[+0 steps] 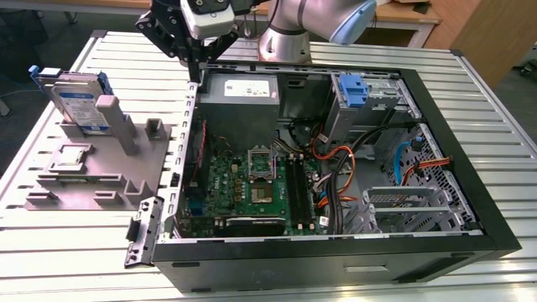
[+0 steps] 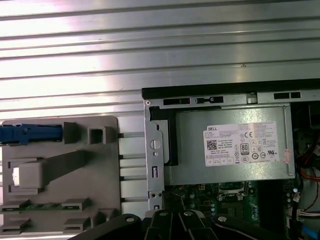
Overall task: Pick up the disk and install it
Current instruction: 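Reach for the disk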
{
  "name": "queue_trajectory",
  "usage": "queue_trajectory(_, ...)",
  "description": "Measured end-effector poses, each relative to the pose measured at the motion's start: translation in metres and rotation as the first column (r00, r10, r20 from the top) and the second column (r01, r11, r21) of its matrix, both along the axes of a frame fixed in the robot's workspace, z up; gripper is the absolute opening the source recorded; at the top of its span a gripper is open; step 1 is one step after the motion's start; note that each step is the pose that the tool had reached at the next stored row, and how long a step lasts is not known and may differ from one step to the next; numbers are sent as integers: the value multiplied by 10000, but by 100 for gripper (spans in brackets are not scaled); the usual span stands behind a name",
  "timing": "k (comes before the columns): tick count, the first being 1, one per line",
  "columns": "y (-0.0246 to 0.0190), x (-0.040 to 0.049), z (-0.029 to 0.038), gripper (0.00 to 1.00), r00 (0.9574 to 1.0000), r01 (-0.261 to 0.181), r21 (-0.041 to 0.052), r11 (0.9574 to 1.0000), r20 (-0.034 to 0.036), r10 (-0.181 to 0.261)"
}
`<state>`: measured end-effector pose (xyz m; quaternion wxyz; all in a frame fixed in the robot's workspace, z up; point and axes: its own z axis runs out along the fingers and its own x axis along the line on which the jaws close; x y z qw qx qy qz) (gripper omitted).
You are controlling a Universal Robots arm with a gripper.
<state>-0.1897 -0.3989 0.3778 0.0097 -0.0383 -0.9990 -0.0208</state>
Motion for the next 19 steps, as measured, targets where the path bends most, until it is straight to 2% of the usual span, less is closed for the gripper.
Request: queue_trajectory(19,0,-33,-27,10,9999,0,0,10000,-111,0)
